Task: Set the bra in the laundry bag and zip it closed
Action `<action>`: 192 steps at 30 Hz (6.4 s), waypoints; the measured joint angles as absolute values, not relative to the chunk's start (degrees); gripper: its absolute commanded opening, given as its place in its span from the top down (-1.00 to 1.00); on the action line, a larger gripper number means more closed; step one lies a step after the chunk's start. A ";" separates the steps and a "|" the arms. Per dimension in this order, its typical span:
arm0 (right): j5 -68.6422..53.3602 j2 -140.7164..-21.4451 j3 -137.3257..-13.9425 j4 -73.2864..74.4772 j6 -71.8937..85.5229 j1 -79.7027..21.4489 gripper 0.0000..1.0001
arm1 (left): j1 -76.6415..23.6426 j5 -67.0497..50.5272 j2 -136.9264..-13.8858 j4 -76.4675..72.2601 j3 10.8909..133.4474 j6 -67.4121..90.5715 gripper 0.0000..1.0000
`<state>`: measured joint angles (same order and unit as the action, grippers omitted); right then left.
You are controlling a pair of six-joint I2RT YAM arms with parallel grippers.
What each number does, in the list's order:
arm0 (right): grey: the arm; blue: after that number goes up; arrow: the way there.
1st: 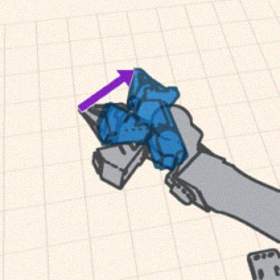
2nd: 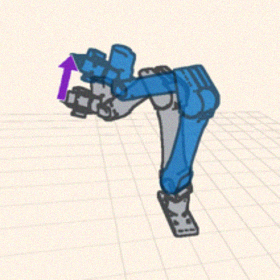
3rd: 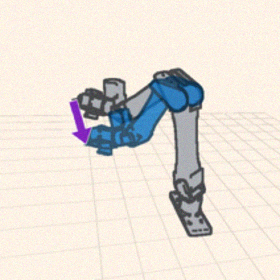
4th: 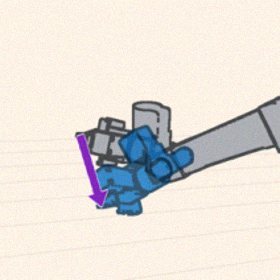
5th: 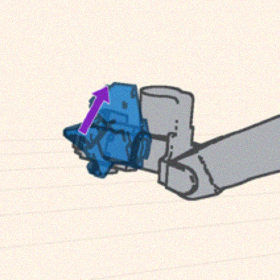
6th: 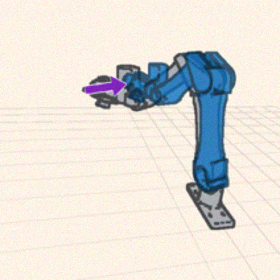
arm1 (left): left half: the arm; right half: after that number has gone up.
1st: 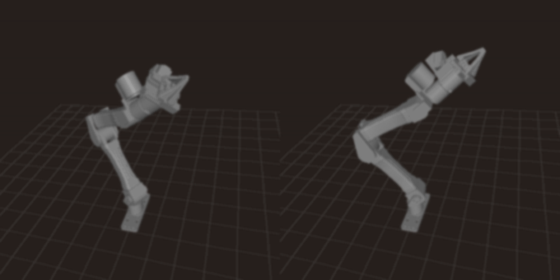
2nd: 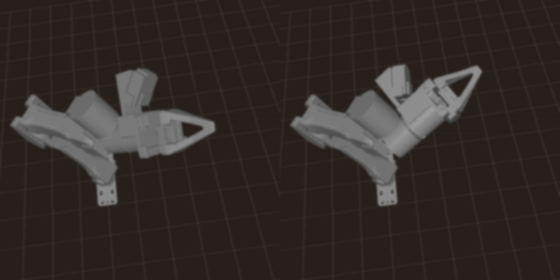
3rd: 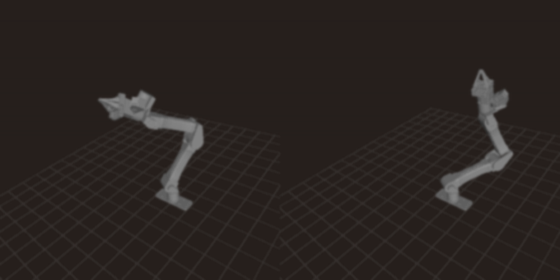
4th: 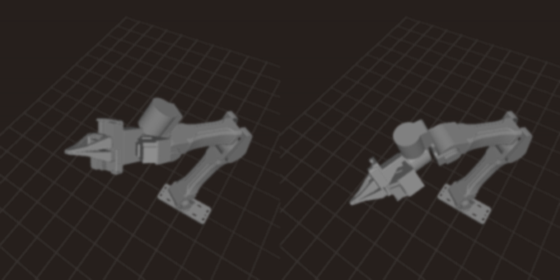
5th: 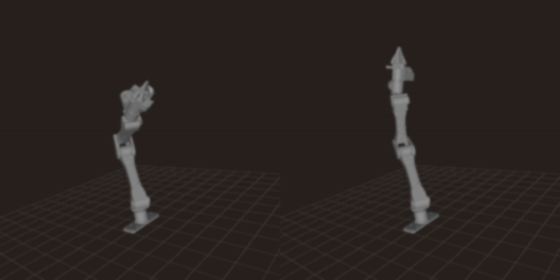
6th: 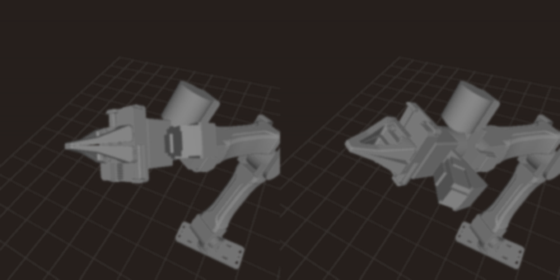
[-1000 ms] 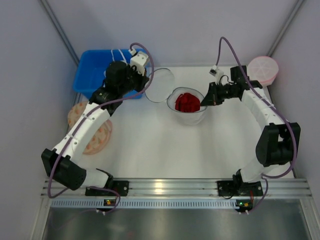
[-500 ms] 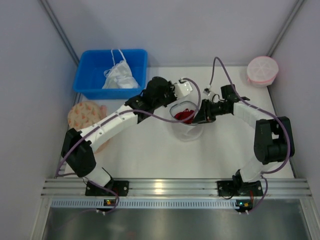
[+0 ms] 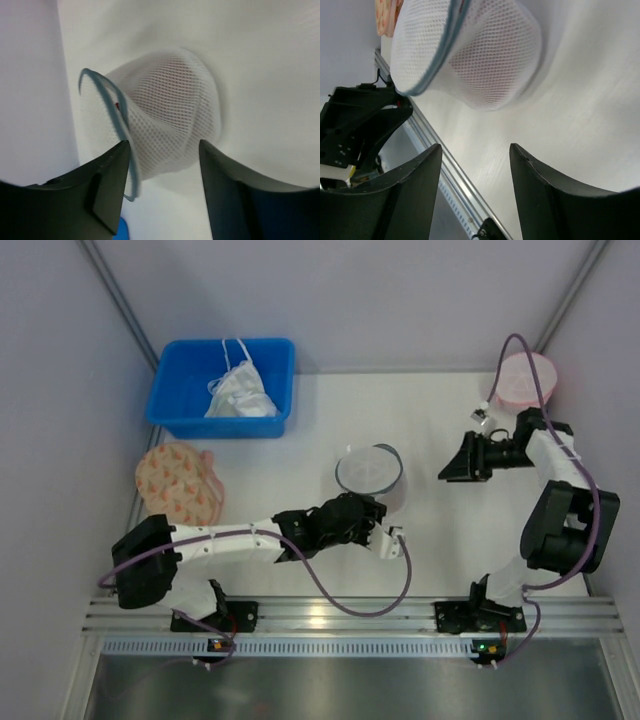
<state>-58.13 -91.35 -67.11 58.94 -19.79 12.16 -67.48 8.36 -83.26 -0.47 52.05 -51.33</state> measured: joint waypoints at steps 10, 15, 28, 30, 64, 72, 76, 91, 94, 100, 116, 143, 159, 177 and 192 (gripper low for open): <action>-57.10 -93.41 -72.25 61.08 -25.02 18.48 -0.12 | -75.05 -0.75 -70.63 1.04 44.95 -49.36 0.00; -56.82 -93.54 -74.87 57.91 -22.48 18.50 -0.11 | -75.22 -3.36 -77.49 2.55 47.05 -45.50 0.06; -56.84 -93.10 -72.75 54.39 -20.03 18.15 -0.08 | -75.22 13.43 -105.45 -1.37 65.82 -42.06 -0.12; -56.77 -93.03 -71.07 54.37 -19.70 18.11 -0.07 | -75.22 16.43 -108.66 -2.50 67.37 -42.81 -0.11; -52.53 -93.45 -62.11 41.41 -14.24 3.84 0.29 | -53.21 -3.88 -66.59 1.63 35.62 -54.08 -0.08; -48.99 -99.42 -59.22 29.41 -8.14 -6.02 0.31 | -49.67 -9.54 -62.74 7.77 35.83 -32.60 -0.12; -48.90 -99.37 -55.00 25.21 -6.15 -8.08 0.27 | -39.66 -12.03 -64.31 11.29 41.12 -11.44 -0.06; -57.93 -79.40 -49.36 26.26 -4.89 -16.82 -0.04 | -26.20 -24.84 -85.62 10.57 45.98 25.30 0.06; -58.50 -74.76 -50.50 31.03 -8.14 -16.82 -0.10 | -26.17 -24.88 -91.15 10.13 49.12 26.44 0.08; -52.31 -70.04 -52.82 35.99 -12.49 -16.29 -0.39 | -26.17 -26.06 -99.44 6.26 55.57 27.64 0.08; -23.73 -58.52 -54.26 22.59 -11.79 -9.39 -0.99 | -26.15 -26.92 -121.80 -0.12 82.08 18.09 -0.22; -41.54 -90.21 -49.12 7.64 14.26 7.55 -0.41 | -34.92 -26.68 -107.68 15.09 97.56 11.77 -0.42; -47.72 -100.62 -45.87 -2.20 25.61 8.60 -0.32 | -34.70 -26.33 -118.13 18.72 100.62 24.05 -0.44; -49.80 -102.56 -45.87 -5.28 26.59 5.85 -0.14 | -34.39 -30.48 -127.26 19.29 108.18 27.18 -0.34; -49.74 -101.30 -45.84 -5.10 26.11 4.49 -0.28 | -34.37 -35.64 -126.93 19.75 108.55 26.04 0.93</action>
